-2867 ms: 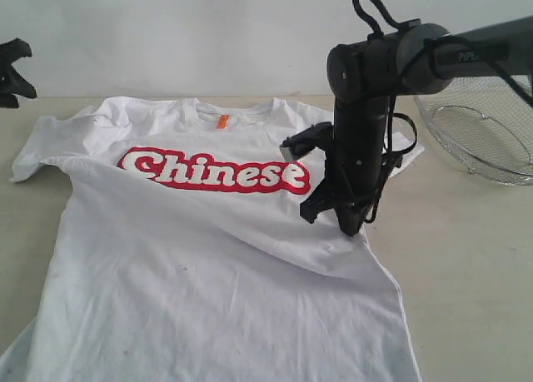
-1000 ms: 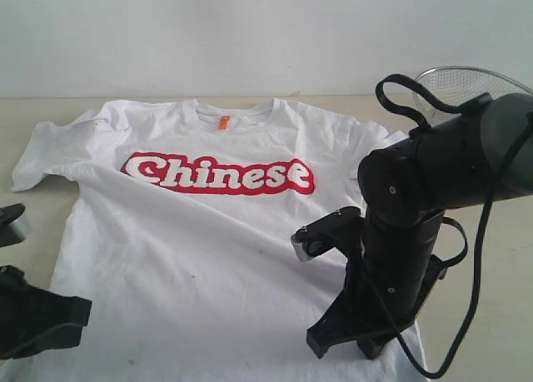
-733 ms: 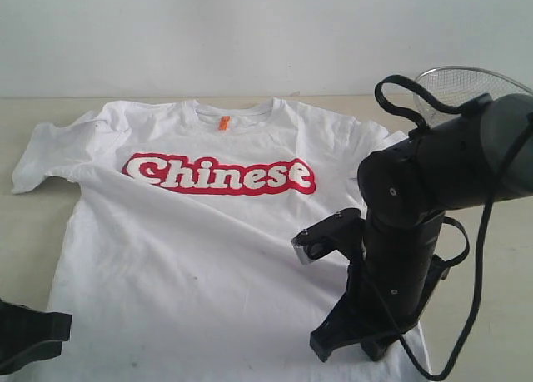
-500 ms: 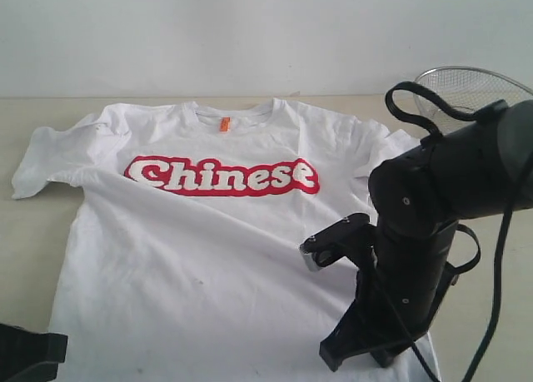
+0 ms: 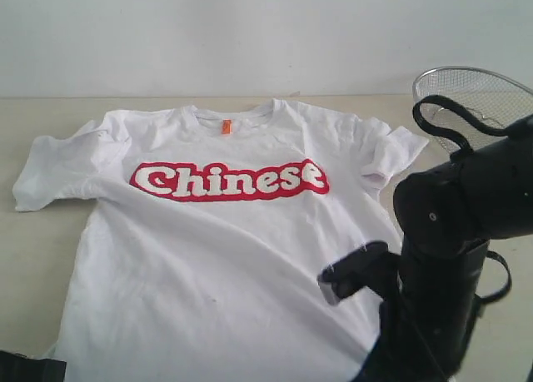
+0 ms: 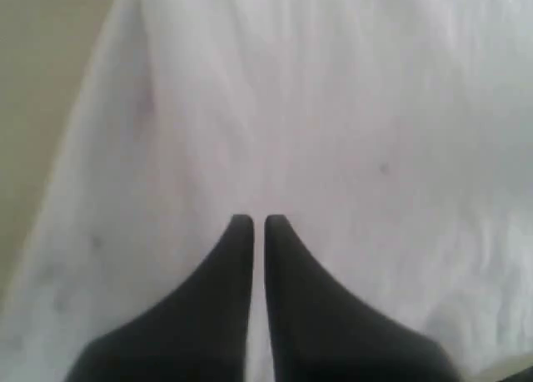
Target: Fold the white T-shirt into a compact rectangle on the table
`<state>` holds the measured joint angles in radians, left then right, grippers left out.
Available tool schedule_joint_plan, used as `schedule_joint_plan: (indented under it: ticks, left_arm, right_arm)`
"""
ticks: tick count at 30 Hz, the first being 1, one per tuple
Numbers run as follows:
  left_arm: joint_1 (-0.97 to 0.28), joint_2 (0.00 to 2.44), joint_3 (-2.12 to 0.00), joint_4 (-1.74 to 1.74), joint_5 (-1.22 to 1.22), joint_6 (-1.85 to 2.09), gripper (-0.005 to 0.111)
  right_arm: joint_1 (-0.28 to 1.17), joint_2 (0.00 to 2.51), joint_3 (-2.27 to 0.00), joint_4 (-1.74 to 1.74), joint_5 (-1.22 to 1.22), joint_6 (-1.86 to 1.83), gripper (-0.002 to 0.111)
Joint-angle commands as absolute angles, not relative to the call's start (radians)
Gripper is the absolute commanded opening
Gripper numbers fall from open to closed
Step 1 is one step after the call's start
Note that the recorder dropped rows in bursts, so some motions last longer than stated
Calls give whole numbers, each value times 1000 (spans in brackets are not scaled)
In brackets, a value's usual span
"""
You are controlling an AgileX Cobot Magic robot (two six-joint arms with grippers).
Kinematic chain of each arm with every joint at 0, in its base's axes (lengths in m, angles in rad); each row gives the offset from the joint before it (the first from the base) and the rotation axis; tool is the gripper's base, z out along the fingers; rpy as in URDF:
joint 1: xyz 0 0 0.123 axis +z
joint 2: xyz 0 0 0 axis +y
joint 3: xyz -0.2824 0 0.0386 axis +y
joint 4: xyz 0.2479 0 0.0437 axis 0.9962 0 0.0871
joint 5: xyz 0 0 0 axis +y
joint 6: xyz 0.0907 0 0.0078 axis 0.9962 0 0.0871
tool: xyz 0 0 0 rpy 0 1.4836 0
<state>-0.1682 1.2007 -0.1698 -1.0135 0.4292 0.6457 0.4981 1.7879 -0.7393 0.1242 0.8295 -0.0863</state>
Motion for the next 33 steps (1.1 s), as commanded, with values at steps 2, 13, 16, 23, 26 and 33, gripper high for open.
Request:
schedule_joint_plan:
  ticks: [2, 13, 16, 23, 26, 33]
  left_arm:
    - [-175, 1129, -233, -1062, 420, 726, 5]
    - [-175, 1150, -385, -1058, 389, 726, 5]
    - [-175, 1158, -406, -1060, 377, 726, 5]
    - [-175, 1258, -493, -1065, 344, 801, 5]
    - [-175, 1341, -543, -1065, 346, 807, 5]
    - [-175, 1579, -697, -1155, 349, 941, 5]
  right_arm:
    - [499, 1776, -629, 80, 981, -59, 0]
    - [499, 1683, -847, 17, 1047, -75, 0]
    - [499, 1684, -879, -81, 1053, 0, 0]
    - [492, 1687, -962, -150, 927, 20, 0]
    - [442, 1687, -1016, -148, 904, 28, 0]
    - [233, 1698, -1120, -13, 859, -107, 0]
